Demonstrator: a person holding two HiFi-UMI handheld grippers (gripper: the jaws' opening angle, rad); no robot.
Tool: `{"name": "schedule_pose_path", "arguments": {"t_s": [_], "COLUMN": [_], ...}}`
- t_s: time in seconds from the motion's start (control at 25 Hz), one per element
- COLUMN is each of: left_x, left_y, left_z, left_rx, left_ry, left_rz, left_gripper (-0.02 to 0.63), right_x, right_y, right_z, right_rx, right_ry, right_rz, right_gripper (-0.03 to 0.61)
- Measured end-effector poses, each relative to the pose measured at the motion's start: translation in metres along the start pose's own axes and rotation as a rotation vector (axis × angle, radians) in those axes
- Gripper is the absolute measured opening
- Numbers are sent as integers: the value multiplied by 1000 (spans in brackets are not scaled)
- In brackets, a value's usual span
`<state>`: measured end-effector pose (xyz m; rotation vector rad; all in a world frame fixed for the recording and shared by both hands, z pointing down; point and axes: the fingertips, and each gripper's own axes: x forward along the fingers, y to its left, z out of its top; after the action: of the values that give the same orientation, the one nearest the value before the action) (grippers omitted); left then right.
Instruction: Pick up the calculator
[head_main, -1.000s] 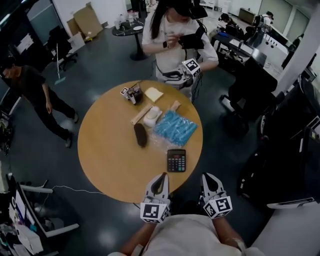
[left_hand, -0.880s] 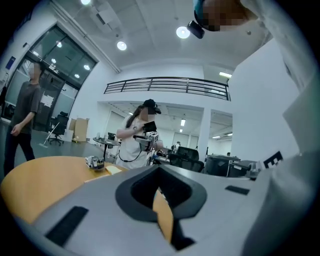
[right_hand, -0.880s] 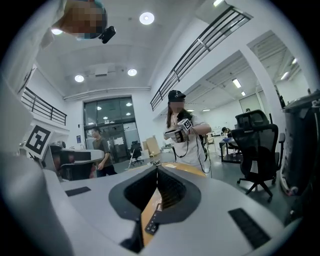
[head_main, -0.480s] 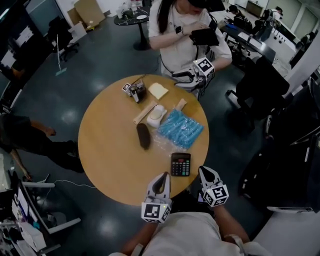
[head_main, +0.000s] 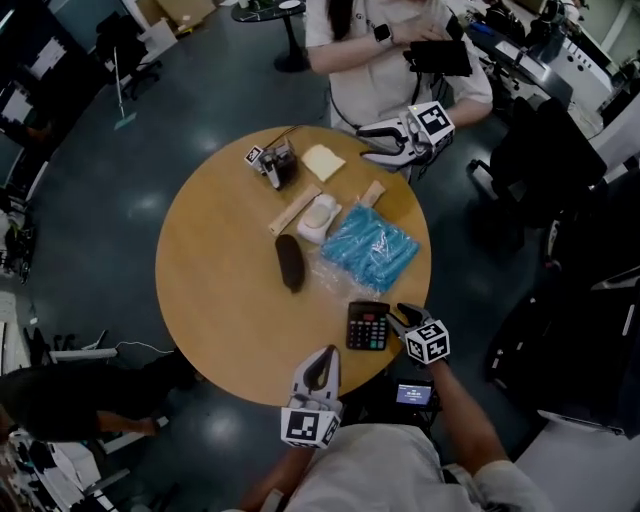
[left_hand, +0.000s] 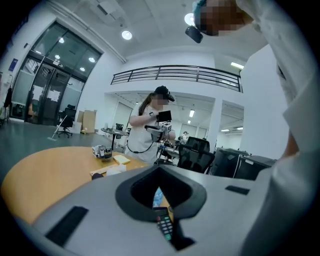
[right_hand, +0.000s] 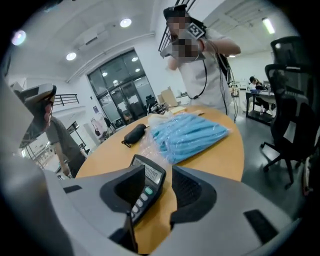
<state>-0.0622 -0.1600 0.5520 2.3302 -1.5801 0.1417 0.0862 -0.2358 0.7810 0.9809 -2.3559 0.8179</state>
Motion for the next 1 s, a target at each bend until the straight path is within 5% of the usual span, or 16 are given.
{"name": "schedule_pose_path", "arguments": {"t_s": [0.6, 1.0], "left_x": [12, 10], "left_y": [24, 22], "left_z": [-21, -18], "left_rx": [-43, -59], "left_ry": [61, 40], "left_rz": [23, 31], "left_gripper": [6, 6], "right_x": [52, 8], "right_y": [7, 44], "right_z": [-9, 10], "right_rx": [-9, -44], "right_ry": [191, 86], "right_rz": [218, 187], "right_gripper": [129, 57]}}
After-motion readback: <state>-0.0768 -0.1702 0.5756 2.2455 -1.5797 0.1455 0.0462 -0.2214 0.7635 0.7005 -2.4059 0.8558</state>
